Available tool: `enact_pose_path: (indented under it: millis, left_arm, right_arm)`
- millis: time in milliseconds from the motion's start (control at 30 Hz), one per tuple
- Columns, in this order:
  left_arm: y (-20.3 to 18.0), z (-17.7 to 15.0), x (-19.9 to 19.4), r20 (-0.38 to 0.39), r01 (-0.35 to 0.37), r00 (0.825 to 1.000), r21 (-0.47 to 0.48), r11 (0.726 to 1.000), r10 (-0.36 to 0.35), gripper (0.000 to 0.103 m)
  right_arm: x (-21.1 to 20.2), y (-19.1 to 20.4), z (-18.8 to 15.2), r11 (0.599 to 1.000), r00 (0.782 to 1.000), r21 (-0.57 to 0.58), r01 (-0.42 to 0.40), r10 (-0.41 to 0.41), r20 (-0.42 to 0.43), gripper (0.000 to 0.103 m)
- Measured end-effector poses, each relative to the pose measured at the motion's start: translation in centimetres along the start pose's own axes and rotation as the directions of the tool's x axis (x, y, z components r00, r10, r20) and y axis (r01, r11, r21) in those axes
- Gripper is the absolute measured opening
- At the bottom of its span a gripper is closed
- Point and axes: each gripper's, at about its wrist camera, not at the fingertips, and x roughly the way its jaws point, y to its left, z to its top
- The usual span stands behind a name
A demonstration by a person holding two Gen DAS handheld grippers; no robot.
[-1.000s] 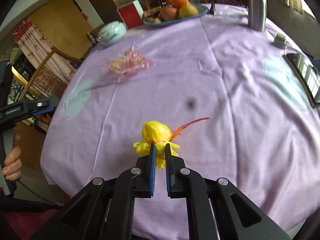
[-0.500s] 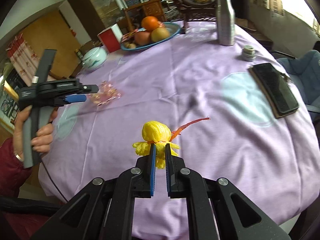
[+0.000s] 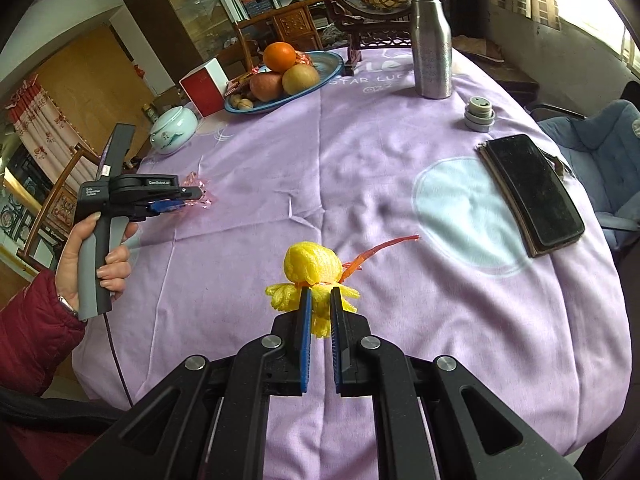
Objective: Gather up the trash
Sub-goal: 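Grasp the clear pink wrapper with left tool while right holds the chick, then carry the pink wrapper and yellow chick with both tools to the red basket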
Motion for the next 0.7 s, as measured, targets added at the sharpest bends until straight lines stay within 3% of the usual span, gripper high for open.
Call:
enact_pose_path:
  millis: [100, 367, 700]
  left_arm:
    - [-0.1, -0.2, -1.7, 0.037, 0.017, 0.999, 0.023, 1.000, -0.018, 0.025]
    - [0.0, -2.0, -5.4, 0.087, 0.064, 0.994, 0.024, 0.998, -0.066, 0.024]
    - [-0.1, -5.8, -9.2, 0.124, 0.022, 0.992, 0.112, 0.994, -0.036, 0.024]
  right_arm:
    - [0.3, 0.8, 0.4, 1.000, 1.000, -0.020, -0.016, 0.016, 0.000, 0.009]
    - [0.4, 3.0, 1.2, 0.997, 0.999, -0.070, -0.045, 0.046, 0.008, 0.009]
    - [-0.3, 5.8, 1.4, 0.992, 0.996, -0.110, -0.069, 0.074, 0.040, 0.009]
